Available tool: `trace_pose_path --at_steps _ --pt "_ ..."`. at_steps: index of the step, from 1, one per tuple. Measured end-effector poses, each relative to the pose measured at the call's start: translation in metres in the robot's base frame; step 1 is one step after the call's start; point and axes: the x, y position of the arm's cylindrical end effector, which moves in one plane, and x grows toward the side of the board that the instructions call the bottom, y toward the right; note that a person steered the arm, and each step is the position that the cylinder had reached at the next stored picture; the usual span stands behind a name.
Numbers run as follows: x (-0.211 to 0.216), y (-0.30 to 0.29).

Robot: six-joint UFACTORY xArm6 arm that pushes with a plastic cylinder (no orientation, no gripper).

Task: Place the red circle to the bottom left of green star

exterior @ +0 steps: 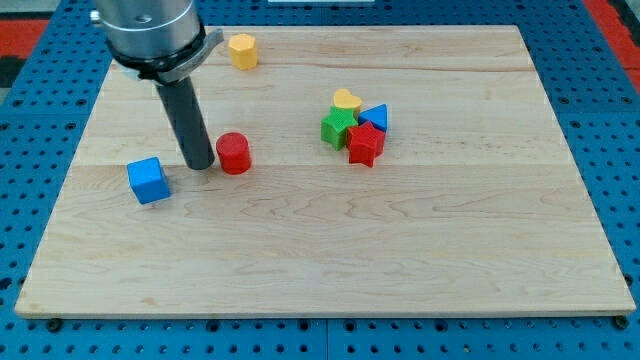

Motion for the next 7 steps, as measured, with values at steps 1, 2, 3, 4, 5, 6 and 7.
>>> trace_pose_path --at_steps 1,2,3,4,5,6,7 --pt "-0.012 0.020" --pt "-0.012 0.065" --pt "-0.012 0.090" --pt "-0.006 0.091" --pt "0.010 0.091" --pt "0.055 0.088" --pt "0.091 0.046"
